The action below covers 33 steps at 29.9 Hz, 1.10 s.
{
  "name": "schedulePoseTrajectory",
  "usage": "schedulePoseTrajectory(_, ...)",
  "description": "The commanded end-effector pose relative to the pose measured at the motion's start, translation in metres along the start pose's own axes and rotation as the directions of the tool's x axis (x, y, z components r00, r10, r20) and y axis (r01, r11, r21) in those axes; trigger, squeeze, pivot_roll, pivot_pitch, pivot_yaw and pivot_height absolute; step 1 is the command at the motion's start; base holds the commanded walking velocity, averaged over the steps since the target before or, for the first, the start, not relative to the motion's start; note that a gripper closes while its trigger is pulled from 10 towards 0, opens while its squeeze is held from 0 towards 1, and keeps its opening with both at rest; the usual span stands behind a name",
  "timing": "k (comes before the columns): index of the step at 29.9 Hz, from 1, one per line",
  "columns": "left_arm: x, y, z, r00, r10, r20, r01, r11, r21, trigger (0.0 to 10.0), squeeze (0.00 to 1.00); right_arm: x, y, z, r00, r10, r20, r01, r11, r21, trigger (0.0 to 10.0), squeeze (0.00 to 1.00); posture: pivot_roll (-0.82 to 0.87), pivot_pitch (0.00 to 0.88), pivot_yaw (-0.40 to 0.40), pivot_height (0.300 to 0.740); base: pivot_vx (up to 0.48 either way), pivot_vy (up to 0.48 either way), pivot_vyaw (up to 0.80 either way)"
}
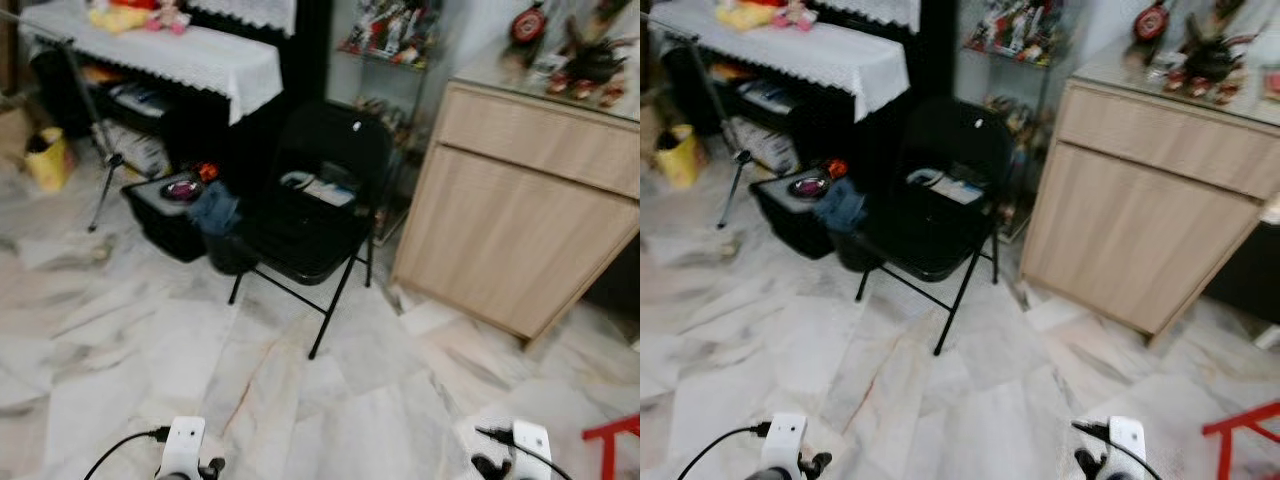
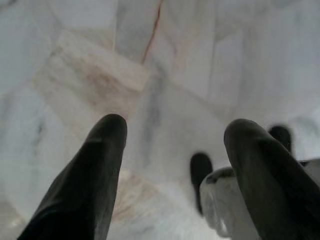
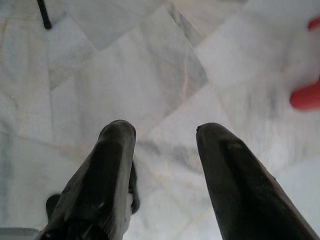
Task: Hang keys on a hook
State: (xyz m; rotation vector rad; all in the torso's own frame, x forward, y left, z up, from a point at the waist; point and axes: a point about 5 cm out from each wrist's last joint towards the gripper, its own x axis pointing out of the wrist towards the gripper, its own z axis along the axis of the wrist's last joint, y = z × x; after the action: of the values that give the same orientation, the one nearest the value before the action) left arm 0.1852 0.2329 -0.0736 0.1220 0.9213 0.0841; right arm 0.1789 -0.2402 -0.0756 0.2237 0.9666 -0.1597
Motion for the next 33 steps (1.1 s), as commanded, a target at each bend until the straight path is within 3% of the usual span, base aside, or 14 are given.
schedulePoseTrajectory(1, 0.0009, -0.0069, 0.0009, 1.000, -0.026, -0.006, 0.026, 1.000, 0.002, 10.0, 0.00, -0.0015, -0.0065, 0.0007, 1.000, -0.021, -0.001, 0.021, 1.000, -0.003, 10.0, 0.00, 0.07, 0.000, -0.033, 0.740, 0.000, 0.000, -0.70)
schedulePoseTrajectory(20, 0.0009, -0.0079, 0.0008, 1.000, -0.030, -0.004, 0.030, 1.000, 0.006, 10.0, 0.00, -0.0017, -0.0076, 0.0005, 0.999, -0.037, 0.010, 0.037, 0.999, 0.007, 10.0, 0.00, 0.07, 0.000, -0.032, 0.740, 0.000, 0.000, -0.68)
schedulePoseTrajectory(26, 0.0015, -0.0050, 0.0061, 1.000, -0.026, 0.014, 0.026, 0.999, 0.025, 10.0, 0.00, -0.0016, -0.0070, 0.0004, 0.999, -0.043, 0.021, 0.042, 0.999, 0.017, 10.0, 0.00, 0.08, 0.000, -0.027, 0.740, 0.000, 0.000, 0.00)
schedulePoseTrajectory(33, 0.0020, -0.0042, 0.0099, 0.999, -0.022, 0.027, 0.021, 0.999, 0.041, 10.0, 0.00, -0.0014, -0.0060, -0.0001, 0.999, -0.043, 0.025, 0.042, 0.999, 0.026, 10.0, 0.00, 0.08, 0.000, -0.022, 0.740, 0.000, -0.372, 0.00)
